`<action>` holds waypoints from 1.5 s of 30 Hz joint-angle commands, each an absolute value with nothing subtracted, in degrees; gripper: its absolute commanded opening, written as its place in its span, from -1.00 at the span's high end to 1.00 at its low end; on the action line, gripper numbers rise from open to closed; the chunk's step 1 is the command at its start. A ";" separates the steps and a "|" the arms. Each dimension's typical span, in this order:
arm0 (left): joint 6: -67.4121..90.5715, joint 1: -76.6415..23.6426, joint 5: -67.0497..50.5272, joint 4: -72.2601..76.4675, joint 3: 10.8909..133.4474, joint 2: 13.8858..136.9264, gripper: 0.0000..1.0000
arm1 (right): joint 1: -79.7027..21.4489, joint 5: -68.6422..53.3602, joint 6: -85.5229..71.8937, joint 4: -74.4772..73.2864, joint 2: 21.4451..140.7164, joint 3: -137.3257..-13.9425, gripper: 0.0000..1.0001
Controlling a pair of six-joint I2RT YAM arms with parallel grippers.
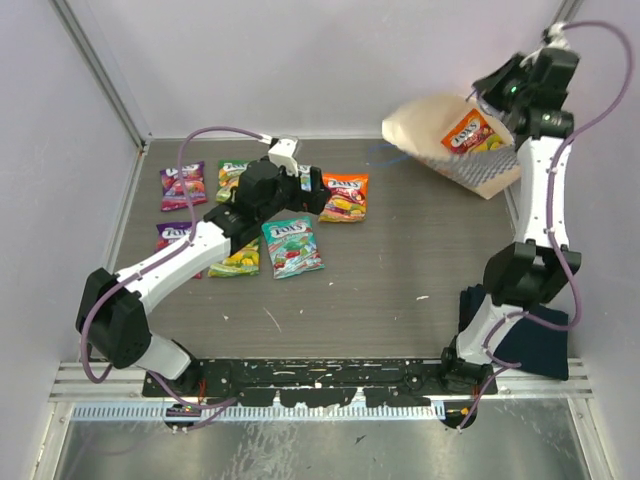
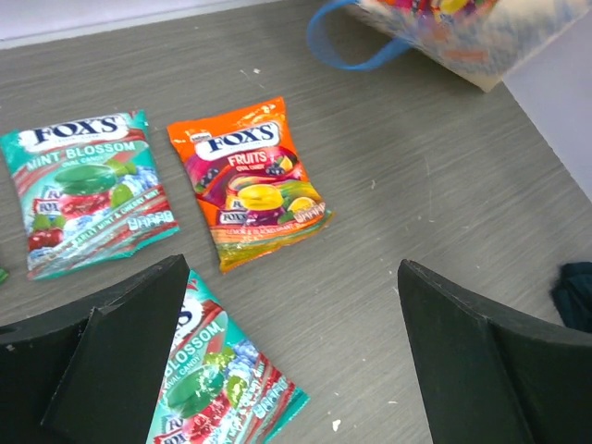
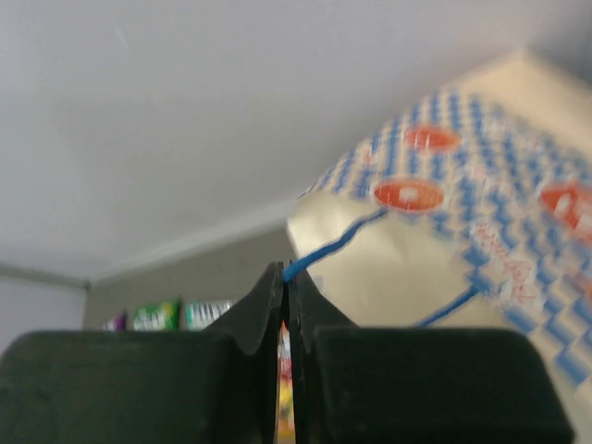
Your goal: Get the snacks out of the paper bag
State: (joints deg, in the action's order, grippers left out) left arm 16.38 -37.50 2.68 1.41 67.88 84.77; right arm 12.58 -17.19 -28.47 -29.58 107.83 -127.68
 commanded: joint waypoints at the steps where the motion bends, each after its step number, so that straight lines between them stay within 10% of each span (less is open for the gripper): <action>1: 18.48 -37.61 -1.61 1.94 68.35 83.41 -0.96 | 4.36 -20.34 -23.19 -21.46 90.10 -100.67 0.99; 6: 20.57 -37.56 -4.96 2.20 67.88 85.67 -0.96 | -3.67 -17.13 -23.89 -12.70 78.94 -73.00 0.99; 28: 28.20 -48.72 -0.19 10.66 85.33 112.43 -0.96 | 2.85 -13.63 -30.19 -6.82 74.97 -67.05 0.99; 34: 45.53 -47.75 -6.39 45.82 84.71 124.52 -0.96 | 6.55 -15.82 -31.88 -5.79 72.07 -65.18 0.99; 45: 69.68 -47.30 9.22 28.55 102.30 138.51 -0.97 | 11.07 -20.55 -34.99 -3.15 69.27 -62.14 0.99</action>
State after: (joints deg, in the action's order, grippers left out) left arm 58.35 -46.96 0.67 30.83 96.75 137.12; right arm 10.79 -18.22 -33.17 -7.62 71.70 -62.92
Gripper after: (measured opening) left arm 0.980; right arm 0.092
